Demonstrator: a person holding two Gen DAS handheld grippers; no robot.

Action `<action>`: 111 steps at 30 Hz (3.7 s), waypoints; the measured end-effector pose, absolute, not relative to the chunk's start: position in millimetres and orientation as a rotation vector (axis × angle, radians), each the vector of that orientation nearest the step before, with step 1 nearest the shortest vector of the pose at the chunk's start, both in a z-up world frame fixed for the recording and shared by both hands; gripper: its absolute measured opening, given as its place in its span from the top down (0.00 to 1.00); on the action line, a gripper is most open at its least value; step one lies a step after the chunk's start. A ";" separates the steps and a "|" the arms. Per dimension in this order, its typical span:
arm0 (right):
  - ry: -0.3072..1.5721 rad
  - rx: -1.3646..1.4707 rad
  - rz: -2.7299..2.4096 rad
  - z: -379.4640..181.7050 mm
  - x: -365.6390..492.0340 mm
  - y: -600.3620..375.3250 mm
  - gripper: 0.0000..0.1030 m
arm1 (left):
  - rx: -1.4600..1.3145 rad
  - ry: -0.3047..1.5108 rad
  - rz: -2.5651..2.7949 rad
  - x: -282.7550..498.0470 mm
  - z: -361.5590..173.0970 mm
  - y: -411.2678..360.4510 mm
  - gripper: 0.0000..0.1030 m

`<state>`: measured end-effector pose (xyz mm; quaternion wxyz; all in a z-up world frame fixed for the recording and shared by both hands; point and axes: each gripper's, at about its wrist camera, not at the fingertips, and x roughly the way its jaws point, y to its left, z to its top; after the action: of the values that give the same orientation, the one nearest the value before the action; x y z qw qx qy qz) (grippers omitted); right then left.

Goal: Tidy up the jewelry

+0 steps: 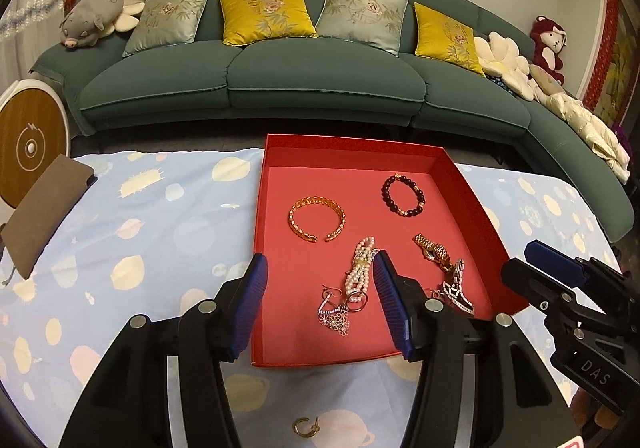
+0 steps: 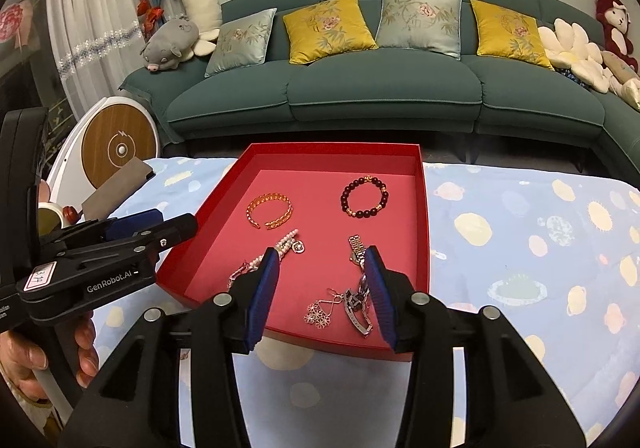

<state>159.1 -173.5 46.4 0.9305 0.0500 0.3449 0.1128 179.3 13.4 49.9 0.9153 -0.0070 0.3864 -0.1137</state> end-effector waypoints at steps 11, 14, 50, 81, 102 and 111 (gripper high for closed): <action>0.721 0.080 0.219 42.7 139.1 -192.5 0.58 | 0.027 0.831 -0.226 156.9 38.9 23.1 0.49; 0.721 0.076 0.210 41.9 128.7 -201.5 0.58 | 0.034 0.831 -0.220 147.4 37.6 23.6 0.49; 0.831 0.142 0.101 3.3 68.0 -250.3 0.52 | 0.011 0.881 -0.133 91.2 18.8 34.0 0.26; 0.896 0.040 0.107 -41.5 90.2 -222.0 0.62 | 0.004 0.976 -0.145 92.9 -31.0 43.1 0.26; 0.891 0.046 0.116 -41.3 83.7 -224.7 0.81 | -0.012 0.913 -0.207 105.7 -33.7 27.4 0.39; 0.900 0.050 0.136 -40.5 81.4 -219.0 0.81 | 0.023 0.896 -0.230 100.9 -33.8 20.3 0.74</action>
<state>81.4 -219.0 -40.5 0.8979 0.0239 0.4346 0.0657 100.9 20.3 -33.8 0.8950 0.0111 0.4320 -0.1107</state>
